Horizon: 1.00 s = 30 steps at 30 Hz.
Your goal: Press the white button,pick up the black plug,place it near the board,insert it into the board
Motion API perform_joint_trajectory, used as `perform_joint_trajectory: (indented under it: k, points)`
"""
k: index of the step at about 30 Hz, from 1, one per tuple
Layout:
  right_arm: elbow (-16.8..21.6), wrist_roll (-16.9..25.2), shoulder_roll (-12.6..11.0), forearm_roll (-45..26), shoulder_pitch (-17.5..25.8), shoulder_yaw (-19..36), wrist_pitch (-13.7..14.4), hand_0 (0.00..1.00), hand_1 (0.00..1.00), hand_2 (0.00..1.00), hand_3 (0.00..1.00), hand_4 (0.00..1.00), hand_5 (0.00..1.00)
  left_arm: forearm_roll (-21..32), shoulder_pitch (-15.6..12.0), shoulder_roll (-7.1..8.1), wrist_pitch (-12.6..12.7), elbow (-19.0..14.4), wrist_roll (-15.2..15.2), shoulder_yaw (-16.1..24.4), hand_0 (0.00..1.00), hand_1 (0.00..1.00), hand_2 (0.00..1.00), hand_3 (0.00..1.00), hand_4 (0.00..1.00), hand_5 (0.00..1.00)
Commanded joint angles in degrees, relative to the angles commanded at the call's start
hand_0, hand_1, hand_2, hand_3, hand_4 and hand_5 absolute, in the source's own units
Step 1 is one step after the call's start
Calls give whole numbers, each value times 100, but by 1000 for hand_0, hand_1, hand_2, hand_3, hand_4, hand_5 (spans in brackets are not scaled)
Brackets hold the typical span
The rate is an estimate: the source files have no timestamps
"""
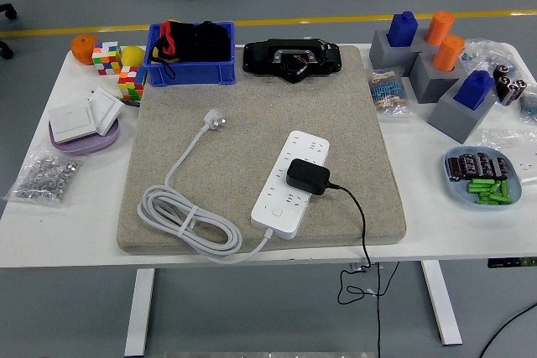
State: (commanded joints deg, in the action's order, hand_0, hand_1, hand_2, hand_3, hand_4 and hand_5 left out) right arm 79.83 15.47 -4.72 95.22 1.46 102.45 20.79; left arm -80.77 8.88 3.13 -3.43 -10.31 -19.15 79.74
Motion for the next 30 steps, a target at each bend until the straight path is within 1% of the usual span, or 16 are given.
perform_joint_trajectory:
  k: [14, 15, 30]
  points:
    - [53, -30, 37, 13, 14, 55, -16, 709, 684, 667, 640, 852, 319, -1, 17, 1, -9, 0, 7, -18, 708, 664, 590, 682, 651, 282]
    - [53, -31, 38, 13, 17, 57, -17, 708, 676, 660, 638, 826, 288, 1, 16, 1, -9, 0, 8, -20, 708, 663, 589, 682, 652, 281]
    - [44, -60, 69, 38, 36, 77, -55, 698, 656, 650, 622, 814, 284, 9, -4, 9, -10, 0, 8, -36, 708, 664, 590, 682, 652, 282]
